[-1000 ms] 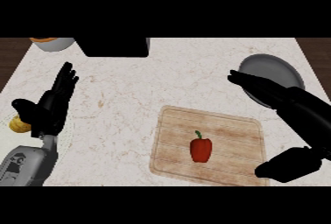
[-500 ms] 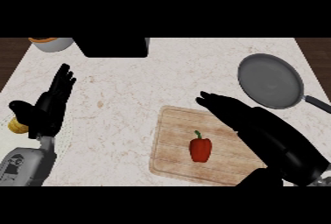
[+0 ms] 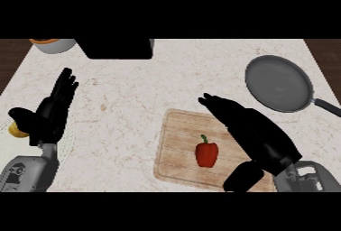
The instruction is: Pick the bell pepper from the cutting board and place it in the pan
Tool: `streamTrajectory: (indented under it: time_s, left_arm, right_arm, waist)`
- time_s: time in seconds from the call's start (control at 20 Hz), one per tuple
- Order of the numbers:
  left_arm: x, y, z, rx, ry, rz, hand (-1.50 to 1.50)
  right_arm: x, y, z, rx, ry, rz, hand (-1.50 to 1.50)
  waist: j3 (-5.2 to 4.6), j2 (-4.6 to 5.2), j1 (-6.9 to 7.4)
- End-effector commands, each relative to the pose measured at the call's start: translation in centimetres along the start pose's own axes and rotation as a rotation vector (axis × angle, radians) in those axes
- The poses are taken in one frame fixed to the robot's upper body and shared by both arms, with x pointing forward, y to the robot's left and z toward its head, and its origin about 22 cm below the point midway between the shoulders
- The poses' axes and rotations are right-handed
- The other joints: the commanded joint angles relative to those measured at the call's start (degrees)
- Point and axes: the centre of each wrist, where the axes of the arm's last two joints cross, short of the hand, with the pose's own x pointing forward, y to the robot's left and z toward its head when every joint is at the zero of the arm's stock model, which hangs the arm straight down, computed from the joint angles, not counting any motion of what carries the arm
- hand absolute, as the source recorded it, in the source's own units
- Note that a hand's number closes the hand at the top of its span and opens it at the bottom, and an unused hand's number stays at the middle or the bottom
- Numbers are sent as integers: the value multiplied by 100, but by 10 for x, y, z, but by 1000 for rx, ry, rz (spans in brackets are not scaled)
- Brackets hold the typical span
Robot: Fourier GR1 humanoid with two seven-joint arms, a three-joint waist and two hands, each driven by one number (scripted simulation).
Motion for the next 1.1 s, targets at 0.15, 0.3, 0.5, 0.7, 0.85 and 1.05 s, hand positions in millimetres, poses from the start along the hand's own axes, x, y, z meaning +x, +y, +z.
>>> streamTrajectory:
  time_s: [0.15, 0.3, 0.5, 0.7, 0.85, 1.05]
  left_arm:
    - [15, -17, -9, -1, 4, -1, 0]
    - [13, 4, 4, 1, -11, -11, 0]
    - [20, 16, -16, 23, -5, -7, 0]
    - [19, -9, -6, 4, 4, 1, 0]
    - [12, -12, 7, 8, 12, 7, 0]
    - [-1, -9, 0, 11, 10, -13, 0]
  right_arm:
    - [-26, 7, -16, 66, 31, 17, -150]
    - [-26, 6, -37, 122, 23, 3, -150]
    - [-29, 26, -25, 180, 17, 45, -150]
    - [-23, 44, -32, 179, 23, 76, -150]
    - [-35, 42, -31, 191, 36, 111, -150]
    - [-26, 37, -58, 220, 100, 216, -150]
  waist:
    - [2, 4, -13]
    - [2, 6, 32]
    - [1, 4, -16]
    - [2, 1, -13]
    - [2, 0, -8]
    - [0, 8, 11]
